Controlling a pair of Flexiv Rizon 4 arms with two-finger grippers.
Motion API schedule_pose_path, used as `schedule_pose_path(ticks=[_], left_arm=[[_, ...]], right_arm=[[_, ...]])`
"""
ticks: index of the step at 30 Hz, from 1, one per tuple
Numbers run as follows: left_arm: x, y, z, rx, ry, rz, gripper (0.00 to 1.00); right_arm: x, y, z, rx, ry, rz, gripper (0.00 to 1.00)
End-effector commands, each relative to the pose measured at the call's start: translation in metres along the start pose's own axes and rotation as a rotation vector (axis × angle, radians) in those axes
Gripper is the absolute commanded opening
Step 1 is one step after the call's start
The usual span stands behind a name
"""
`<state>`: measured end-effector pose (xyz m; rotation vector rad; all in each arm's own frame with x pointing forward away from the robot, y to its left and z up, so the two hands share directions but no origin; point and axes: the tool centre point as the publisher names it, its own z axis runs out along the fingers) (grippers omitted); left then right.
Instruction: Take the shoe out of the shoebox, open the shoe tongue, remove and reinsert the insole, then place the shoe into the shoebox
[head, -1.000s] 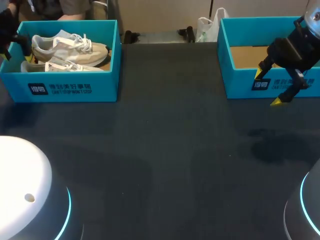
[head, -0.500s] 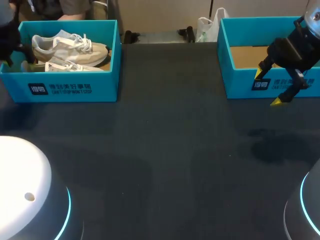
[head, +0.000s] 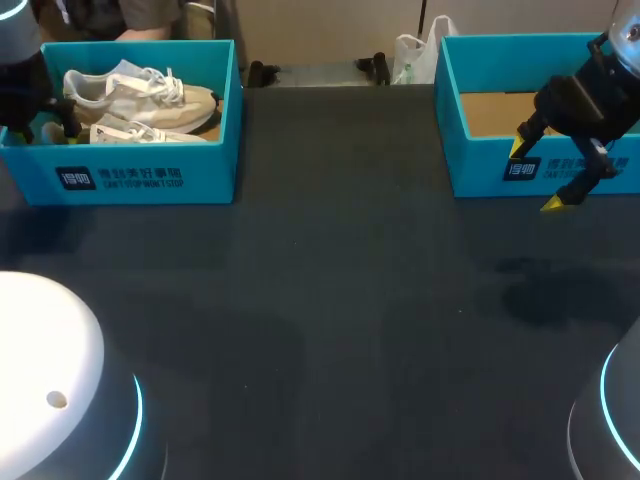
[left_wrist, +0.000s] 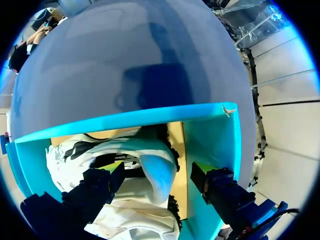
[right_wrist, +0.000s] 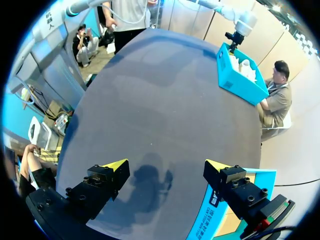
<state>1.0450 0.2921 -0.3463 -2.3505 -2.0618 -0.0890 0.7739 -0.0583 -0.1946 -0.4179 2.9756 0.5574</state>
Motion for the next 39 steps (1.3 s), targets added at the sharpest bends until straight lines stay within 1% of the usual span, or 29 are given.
schedule_pose_path(ticks=[1, 4, 7, 8, 9, 11, 12, 15, 18, 21, 23, 26, 28, 30, 31, 33, 35, 36, 37, 39], left_arm=[[0.000, 0.002, 0.008, 0.001, 0.004, -0.014, 0.85], [-0.001, 0.004, 0.012, 0.005, 0.003, -0.041, 0.85], [-0.001, 0.004, 0.015, -0.002, 0.008, -0.051, 0.81], [-0.001, 0.003, 0.016, -0.002, 0.011, -0.053, 0.76], [-0.002, 0.003, 0.017, -0.004, 0.015, -0.055, 0.68], [-0.001, 0.001, 0.018, -0.005, 0.016, -0.060, 0.66], [-0.001, 0.001, 0.019, 0.000, 0.016, -0.063, 0.63], [-0.001, 0.000, 0.020, 0.018, 0.010, -0.069, 0.62], [-0.001, 0.000, 0.022, 0.016, 0.015, -0.077, 0.58], [0.000, 0.001, 0.024, 0.013, 0.022, -0.079, 0.57], [0.000, 0.002, 0.025, 0.014, 0.028, -0.083, 0.55], [0.002, 0.002, 0.024, 0.014, 0.032, -0.085, 0.48], [0.004, 0.002, 0.023, 0.010, 0.039, -0.083, 0.39], [0.006, 0.002, 0.022, 0.008, 0.041, -0.083, 0.36], [0.007, 0.002, 0.021, 0.009, 0.043, -0.082, 0.31], [0.008, 0.001, 0.020, 0.004, 0.049, -0.081, 0.24], [0.009, 0.001, 0.018, 0.002, 0.060, -0.075, 0.05], [0.010, 0.000, 0.016, 0.008, 0.057, -0.069, 0.02], [0.011, 0.000, 0.014, 0.010, 0.055, -0.067, 0.00], [0.012, -0.001, 0.011, 0.010, 0.058, -0.059, 0.00]], right_arm=[[-0.002, 0.000, 0.001, 0.001, 0.003, 0.000, 1.00], [-0.002, 0.000, 0.001, 0.001, 0.003, 0.000, 1.00], [-0.002, 0.000, 0.001, 0.001, 0.003, 0.000, 1.00], [-0.002, 0.000, 0.001, 0.001, 0.003, 0.000, 1.00], [-0.002, 0.000, 0.001, 0.001, 0.003, 0.000, 1.00], [-0.002, 0.000, 0.001, 0.001, 0.003, 0.000, 1.00], [-0.002, 0.000, 0.001, 0.001, 0.003, 0.000, 1.00], [-0.002, 0.000, 0.001, 0.001, 0.003, 0.000, 1.00], [-0.002, 0.000, 0.001, 0.001, 0.003, 0.000, 1.00], [-0.002, 0.000, 0.001, 0.001, 0.003, 0.000, 1.00], [-0.002, 0.000, 0.001, 0.001, 0.003, 0.000, 1.00], [-0.002, 0.000, 0.001, 0.001, 0.003, 0.000, 1.00], [-0.002, 0.000, 0.001, 0.001, 0.003, 0.000, 1.00], [-0.002, 0.000, 0.001, 0.001, 0.003, 0.000, 1.00], [-0.002, 0.000, 0.001, 0.001, 0.003, 0.000, 1.00], [-0.002, 0.000, 0.001, 0.001, 0.003, 0.000, 1.00], [-0.002, 0.000, 0.001, 0.001, 0.003, 0.000, 1.00], [-0.002, 0.000, 0.001, 0.001, 0.003, 0.000, 1.00], [-0.002, 0.000, 0.001, 0.001, 0.003, 0.000, 1.00], [-0.002, 0.000, 0.001, 0.001, 0.003, 0.000, 1.00]])
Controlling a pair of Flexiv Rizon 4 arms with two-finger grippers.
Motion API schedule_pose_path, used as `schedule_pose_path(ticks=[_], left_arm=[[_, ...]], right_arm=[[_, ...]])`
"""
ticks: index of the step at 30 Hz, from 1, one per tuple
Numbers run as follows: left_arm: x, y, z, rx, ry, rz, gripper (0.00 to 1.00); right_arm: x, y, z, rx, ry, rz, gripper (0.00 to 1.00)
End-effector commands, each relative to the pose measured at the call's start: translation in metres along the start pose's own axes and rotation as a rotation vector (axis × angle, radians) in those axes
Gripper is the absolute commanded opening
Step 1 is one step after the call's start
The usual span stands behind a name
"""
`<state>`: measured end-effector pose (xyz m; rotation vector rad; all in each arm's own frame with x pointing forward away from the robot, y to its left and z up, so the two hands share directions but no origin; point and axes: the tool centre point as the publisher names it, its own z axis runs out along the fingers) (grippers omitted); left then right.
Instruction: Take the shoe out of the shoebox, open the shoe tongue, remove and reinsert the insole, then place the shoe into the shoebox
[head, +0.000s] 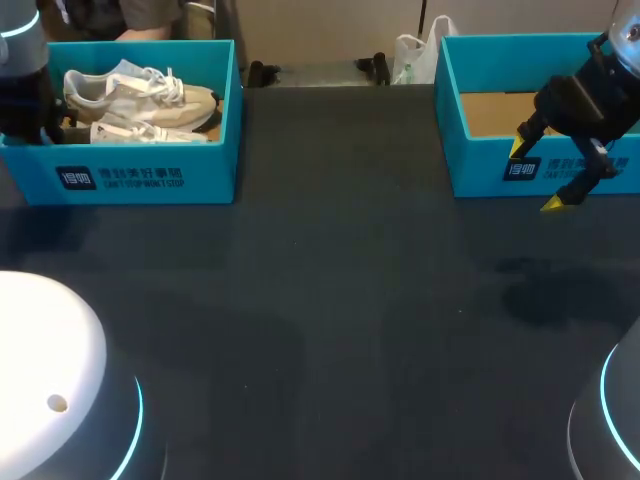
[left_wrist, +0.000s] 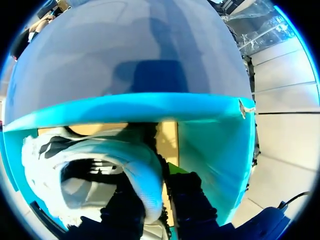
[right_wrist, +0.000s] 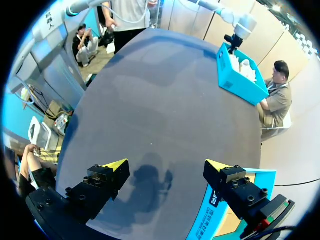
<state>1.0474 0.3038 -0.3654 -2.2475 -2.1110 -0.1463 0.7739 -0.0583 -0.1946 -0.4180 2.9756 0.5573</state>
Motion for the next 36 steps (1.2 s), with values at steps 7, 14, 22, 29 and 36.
schedule_pose_path(ticks=[7, 14, 22, 29, 36], left_arm=[[0.008, 0.001, -0.027, 0.010, 0.019, 0.029, 0.00], [0.018, 0.005, -0.057, 0.021, 0.015, 0.037, 0.00], [0.025, 0.015, -0.091, 0.056, 0.048, 0.019, 0.00], [0.029, 0.024, -0.117, 0.027, 0.065, -0.024, 0.00], [0.037, 0.035, -0.147, 0.048, 0.051, -0.042, 0.00]], right_arm=[[-0.002, 0.000, 0.001, 0.001, 0.003, 0.000, 1.00], [-0.002, 0.000, 0.001, 0.001, 0.003, 0.000, 1.00], [-0.002, 0.000, 0.001, 0.001, 0.003, 0.000, 1.00], [-0.002, 0.000, 0.001, 0.001, 0.003, 0.000, 1.00], [-0.002, 0.000, 0.001, 0.001, 0.003, 0.000, 1.00]])
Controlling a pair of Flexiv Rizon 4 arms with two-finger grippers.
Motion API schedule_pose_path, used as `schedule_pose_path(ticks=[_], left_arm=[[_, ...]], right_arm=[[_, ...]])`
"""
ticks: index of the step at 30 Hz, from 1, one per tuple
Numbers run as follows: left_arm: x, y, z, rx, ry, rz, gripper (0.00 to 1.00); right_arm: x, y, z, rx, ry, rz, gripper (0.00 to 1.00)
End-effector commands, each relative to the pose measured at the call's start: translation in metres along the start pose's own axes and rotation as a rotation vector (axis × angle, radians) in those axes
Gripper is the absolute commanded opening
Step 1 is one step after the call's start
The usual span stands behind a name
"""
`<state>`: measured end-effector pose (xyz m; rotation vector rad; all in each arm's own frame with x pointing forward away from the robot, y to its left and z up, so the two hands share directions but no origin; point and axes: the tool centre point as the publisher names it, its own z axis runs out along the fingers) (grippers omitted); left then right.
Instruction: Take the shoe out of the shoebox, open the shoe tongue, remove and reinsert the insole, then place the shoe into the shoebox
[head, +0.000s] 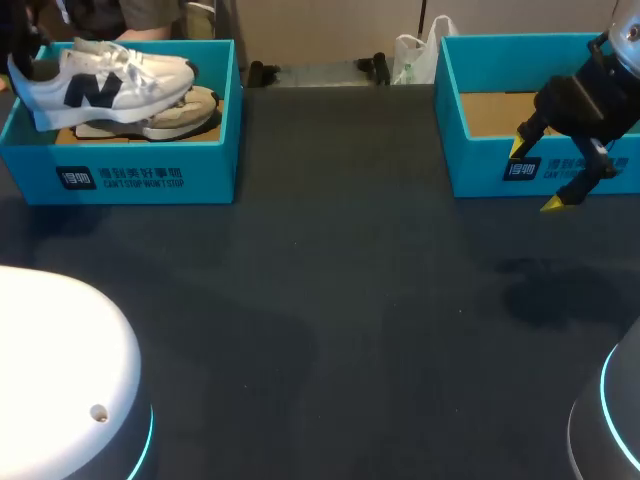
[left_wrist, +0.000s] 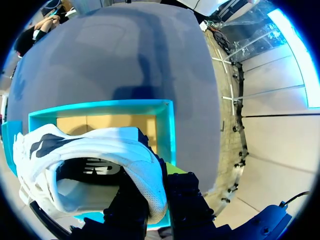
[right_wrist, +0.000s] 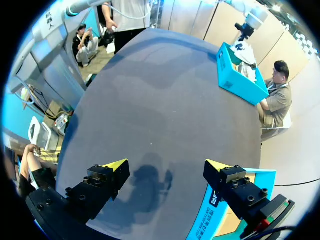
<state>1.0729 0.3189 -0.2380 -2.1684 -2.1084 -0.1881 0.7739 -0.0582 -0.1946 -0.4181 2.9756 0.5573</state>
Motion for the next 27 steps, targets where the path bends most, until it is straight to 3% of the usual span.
schedule_pose_path(ticks=[1, 15, 27], left_arm=[[0.009, 0.009, -0.028, 0.034, -0.009, -0.019, 0.00], [0.024, 0.011, -0.072, 0.036, -0.028, -0.018, 0.00], [0.024, 0.011, -0.072, 0.036, -0.028, -0.018, 0.00]], right_arm=[[-0.002, 0.000, 0.001, 0.001, 0.003, 0.000, 1.00], [-0.002, 0.000, 0.001, 0.001, 0.003, 0.000, 1.00], [-0.002, 0.000, 0.001, 0.001, 0.003, 0.000, 1.00]])
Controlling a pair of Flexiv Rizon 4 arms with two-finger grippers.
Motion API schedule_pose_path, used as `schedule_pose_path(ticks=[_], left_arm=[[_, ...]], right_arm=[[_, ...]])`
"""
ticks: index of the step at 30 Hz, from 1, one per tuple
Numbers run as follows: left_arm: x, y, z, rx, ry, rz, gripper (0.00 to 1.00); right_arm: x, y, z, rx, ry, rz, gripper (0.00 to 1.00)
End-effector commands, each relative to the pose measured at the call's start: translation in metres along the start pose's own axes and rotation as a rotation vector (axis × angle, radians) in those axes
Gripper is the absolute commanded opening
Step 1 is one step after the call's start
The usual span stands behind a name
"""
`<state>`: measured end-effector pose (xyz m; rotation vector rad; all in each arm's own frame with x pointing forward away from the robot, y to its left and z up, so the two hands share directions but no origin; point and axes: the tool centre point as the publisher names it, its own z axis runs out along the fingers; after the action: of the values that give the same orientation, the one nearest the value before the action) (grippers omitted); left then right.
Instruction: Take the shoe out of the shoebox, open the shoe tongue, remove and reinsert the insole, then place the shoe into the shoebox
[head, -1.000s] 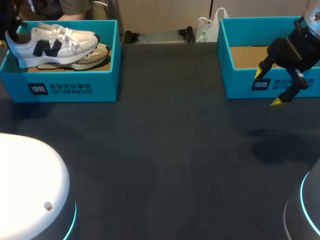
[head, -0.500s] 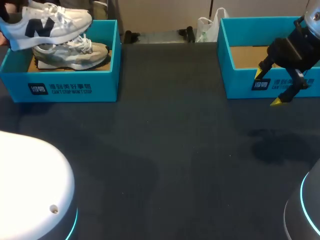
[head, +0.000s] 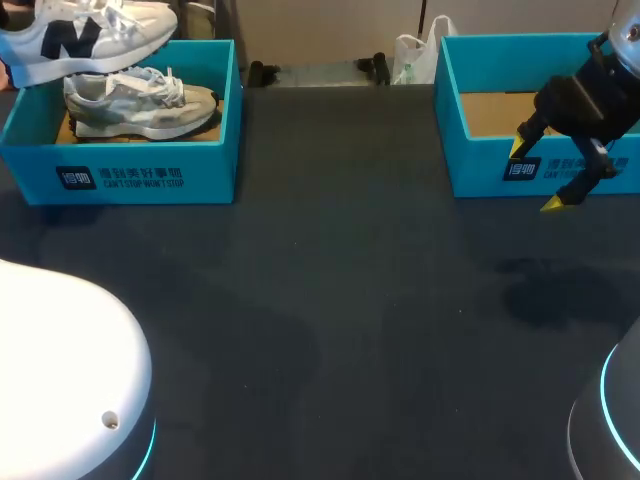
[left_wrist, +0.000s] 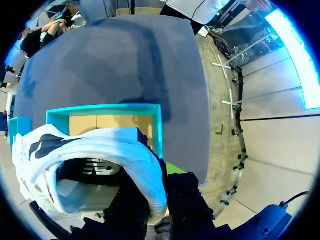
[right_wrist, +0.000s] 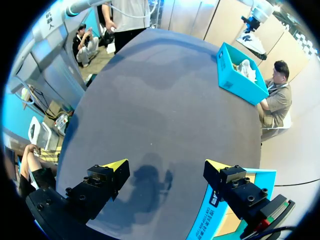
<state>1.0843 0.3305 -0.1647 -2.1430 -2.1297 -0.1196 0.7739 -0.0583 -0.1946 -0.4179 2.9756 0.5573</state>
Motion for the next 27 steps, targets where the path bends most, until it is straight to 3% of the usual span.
schedule_pose_path(ticks=[1, 5, 14, 27], left_arm=[[0.000, -0.001, -0.002, -0.001, 0.000, 0.001, 0.00], [0.000, -0.001, -0.002, -0.001, 0.000, 0.001, 0.00], [0.001, -0.034, -0.024, -0.047, 0.007, 0.009, 0.00], [-0.031, -0.083, -0.046, -0.053, 0.017, 0.003, 0.00]], right_arm=[[-0.002, 0.000, 0.001, 0.001, 0.003, 0.000, 1.00], [-0.002, 0.000, 0.001, 0.001, 0.003, 0.000, 1.00], [-0.002, 0.000, 0.001, 0.001, 0.003, 0.000, 1.00], [-0.002, 0.000, 0.001, 0.001, 0.003, 0.000, 1.00]])
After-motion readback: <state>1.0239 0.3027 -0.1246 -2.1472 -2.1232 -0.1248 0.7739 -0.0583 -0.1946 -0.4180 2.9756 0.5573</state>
